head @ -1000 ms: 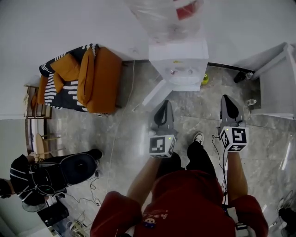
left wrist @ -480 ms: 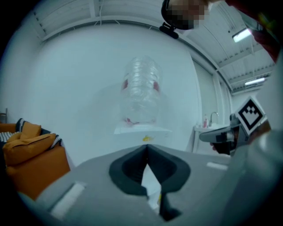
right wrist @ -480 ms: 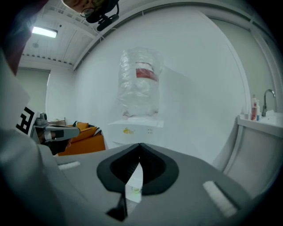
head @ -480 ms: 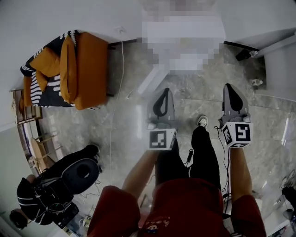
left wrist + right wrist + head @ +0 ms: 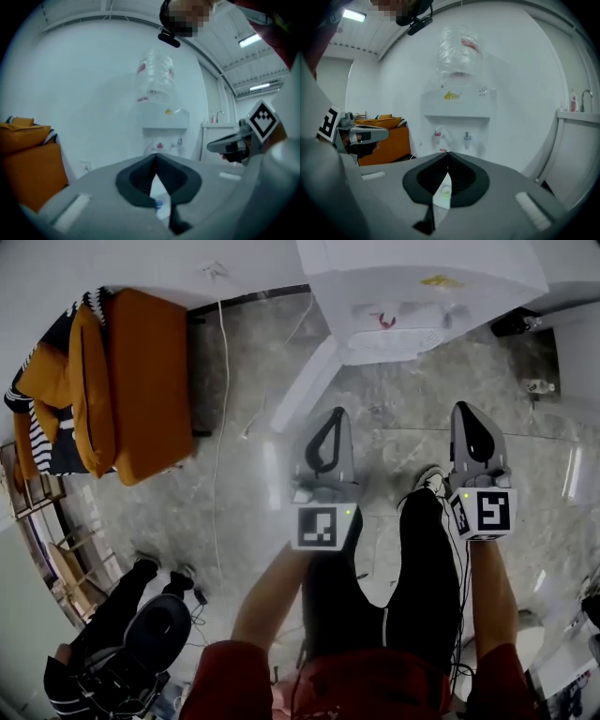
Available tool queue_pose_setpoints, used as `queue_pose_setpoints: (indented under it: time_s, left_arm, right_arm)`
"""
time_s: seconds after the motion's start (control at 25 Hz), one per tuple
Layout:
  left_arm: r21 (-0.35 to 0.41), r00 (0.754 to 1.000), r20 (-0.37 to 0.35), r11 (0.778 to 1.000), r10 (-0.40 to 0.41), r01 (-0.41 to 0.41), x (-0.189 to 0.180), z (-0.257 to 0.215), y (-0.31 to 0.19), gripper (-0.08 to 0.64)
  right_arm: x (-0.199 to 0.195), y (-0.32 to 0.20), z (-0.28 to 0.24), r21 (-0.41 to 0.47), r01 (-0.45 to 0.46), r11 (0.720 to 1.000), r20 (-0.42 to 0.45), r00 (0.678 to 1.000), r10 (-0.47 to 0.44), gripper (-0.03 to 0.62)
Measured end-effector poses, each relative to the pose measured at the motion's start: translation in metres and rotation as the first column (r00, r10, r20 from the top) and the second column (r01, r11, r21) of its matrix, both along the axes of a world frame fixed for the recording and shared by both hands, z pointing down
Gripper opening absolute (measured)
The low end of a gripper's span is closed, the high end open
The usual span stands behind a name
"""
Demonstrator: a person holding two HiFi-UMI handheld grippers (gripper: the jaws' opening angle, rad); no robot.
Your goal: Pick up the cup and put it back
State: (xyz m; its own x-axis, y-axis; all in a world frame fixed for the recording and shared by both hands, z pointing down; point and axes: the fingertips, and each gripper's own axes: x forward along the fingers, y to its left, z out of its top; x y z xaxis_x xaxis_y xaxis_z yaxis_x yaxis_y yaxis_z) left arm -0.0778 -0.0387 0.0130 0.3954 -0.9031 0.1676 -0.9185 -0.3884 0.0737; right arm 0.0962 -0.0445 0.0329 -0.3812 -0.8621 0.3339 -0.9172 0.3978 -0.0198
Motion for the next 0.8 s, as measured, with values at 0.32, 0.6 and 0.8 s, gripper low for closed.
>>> queue_pose_setpoints:
  time_s: [0.32, 0.6, 0.8]
  left_arm:
    - [0.002, 0.998, 0.024, 0.998, 0.055, -0.056, 0.018, 0.198, -0.018, 0.0]
    - [0.051, 0.997, 0.034, 0.996, 0.069, -0.071, 0.021, 0.354, -0.042, 0.0]
    - [0.055, 0.997, 0.029, 0.996, 0.075, -0.077, 0.031, 0.439, -0.063, 0.0]
  right_arm:
    - [-0.008, -0.028, 0.189, 0.012, 0.052, 0.999, 0.01, 0.999, -0.052, -0.002]
    - [0.005, -0.049, 0.338, 0.03, 0.069, 0.997, 0.02, 0.997, -0.07, -0.002]
    - [0.012, -0.073, 0.425, 0.073, 0.068, 0.995, -0.049, 0.997, -0.064, -0.002]
